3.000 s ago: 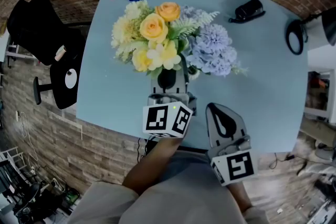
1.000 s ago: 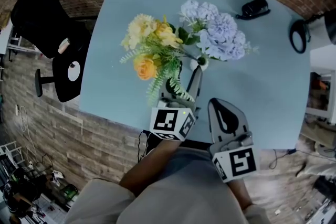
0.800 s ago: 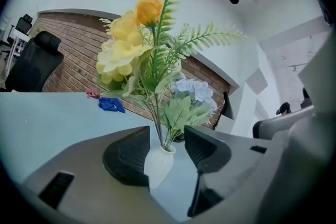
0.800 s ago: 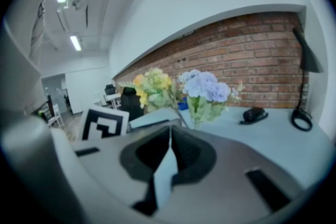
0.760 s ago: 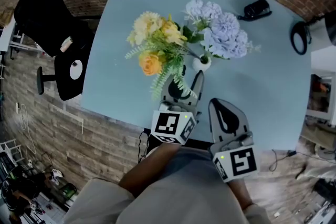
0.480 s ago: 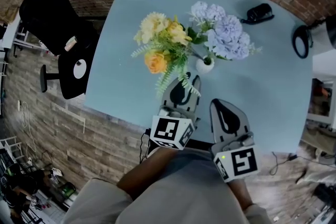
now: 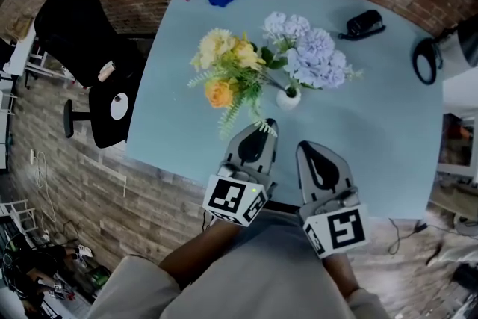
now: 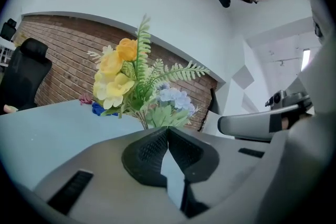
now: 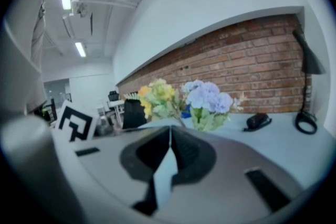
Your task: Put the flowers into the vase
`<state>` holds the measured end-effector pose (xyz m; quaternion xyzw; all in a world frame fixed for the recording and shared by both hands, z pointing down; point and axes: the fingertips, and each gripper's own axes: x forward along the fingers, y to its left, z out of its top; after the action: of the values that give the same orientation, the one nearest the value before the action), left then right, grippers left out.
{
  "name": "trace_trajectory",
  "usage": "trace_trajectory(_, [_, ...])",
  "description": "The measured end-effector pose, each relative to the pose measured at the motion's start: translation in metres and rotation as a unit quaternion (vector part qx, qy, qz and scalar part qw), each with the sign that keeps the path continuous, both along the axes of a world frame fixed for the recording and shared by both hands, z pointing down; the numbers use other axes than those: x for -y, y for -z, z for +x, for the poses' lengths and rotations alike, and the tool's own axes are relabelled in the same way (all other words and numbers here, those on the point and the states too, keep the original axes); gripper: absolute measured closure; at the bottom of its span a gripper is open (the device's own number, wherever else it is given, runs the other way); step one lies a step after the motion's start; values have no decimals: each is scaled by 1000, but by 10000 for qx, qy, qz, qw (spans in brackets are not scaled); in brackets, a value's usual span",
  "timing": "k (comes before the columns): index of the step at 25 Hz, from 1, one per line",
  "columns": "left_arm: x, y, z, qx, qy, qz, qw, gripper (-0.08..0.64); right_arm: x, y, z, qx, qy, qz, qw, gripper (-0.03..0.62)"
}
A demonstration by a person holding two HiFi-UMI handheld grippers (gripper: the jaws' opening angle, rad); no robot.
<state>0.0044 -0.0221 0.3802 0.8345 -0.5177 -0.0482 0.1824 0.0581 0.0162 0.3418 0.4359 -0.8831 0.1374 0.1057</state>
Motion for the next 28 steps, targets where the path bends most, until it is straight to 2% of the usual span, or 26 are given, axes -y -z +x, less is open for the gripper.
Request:
trace_trajectory(12, [-11, 25, 3, 261, -291, -43, 9992, 540, 5, 11, 9, 156, -83, 156, 9997, 569])
trace_trajectory(28, [-16, 40, -1, 341, -418, 71, 9985, 540, 5, 22, 3, 184, -58, 273, 9994, 569])
